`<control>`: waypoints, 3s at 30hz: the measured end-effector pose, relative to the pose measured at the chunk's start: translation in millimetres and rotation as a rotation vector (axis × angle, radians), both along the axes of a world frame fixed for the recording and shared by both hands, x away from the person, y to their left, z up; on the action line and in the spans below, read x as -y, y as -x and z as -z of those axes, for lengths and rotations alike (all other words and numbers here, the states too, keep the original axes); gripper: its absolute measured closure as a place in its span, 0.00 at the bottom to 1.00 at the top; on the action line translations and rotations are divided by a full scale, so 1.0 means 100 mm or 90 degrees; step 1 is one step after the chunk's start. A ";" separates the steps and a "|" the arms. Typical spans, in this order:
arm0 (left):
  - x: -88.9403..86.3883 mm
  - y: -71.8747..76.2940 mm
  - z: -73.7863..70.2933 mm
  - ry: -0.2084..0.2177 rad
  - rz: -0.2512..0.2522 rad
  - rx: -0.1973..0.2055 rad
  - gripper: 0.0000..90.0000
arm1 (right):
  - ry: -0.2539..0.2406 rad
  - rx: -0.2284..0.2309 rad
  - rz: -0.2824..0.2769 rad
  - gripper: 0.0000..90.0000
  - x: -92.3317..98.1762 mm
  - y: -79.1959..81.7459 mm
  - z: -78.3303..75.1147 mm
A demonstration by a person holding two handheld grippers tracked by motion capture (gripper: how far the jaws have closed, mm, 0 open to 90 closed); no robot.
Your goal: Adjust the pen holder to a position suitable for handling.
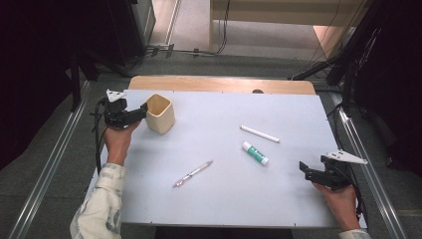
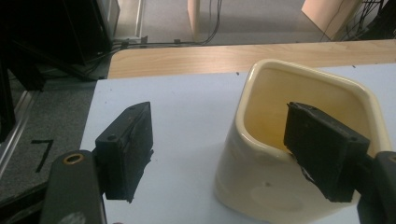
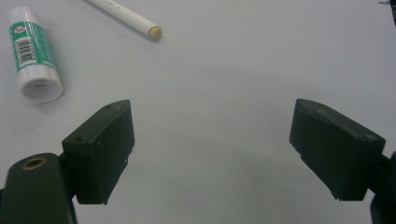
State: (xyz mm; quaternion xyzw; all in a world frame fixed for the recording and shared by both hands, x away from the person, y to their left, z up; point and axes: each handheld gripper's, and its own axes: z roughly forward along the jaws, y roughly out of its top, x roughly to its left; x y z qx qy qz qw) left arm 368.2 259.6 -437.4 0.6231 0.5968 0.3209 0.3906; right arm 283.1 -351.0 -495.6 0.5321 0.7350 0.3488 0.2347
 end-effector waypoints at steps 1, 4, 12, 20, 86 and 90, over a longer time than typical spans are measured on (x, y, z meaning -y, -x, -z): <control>0.00 -0.01 0.00 -0.001 0.000 -0.003 0.28 | 0.000 -0.001 0.000 0.14 0.00 0.00 0.00; 0.00 -0.04 0.01 -0.003 0.001 -0.006 0.31 | 0.000 -0.001 0.000 0.14 0.01 0.00 0.00; 0.02 -0.13 0.03 -0.026 0.014 -0.011 0.39 | -0.001 -0.003 0.000 0.16 0.01 0.00 0.01; 0.03 -0.21 0.05 -0.019 0.038 -0.022 0.47 | -0.002 -0.003 -0.006 0.19 0.00 0.00 0.01; 1.00 -0.22 0.07 -0.017 0.127 -0.070 0.94 | -0.006 0.002 -0.020 0.23 -0.02 0.00 0.00; 1.28 -0.17 0.08 -0.018 0.149 -0.070 0.94 | -0.005 0.002 -0.020 0.23 -0.03 0.00 0.00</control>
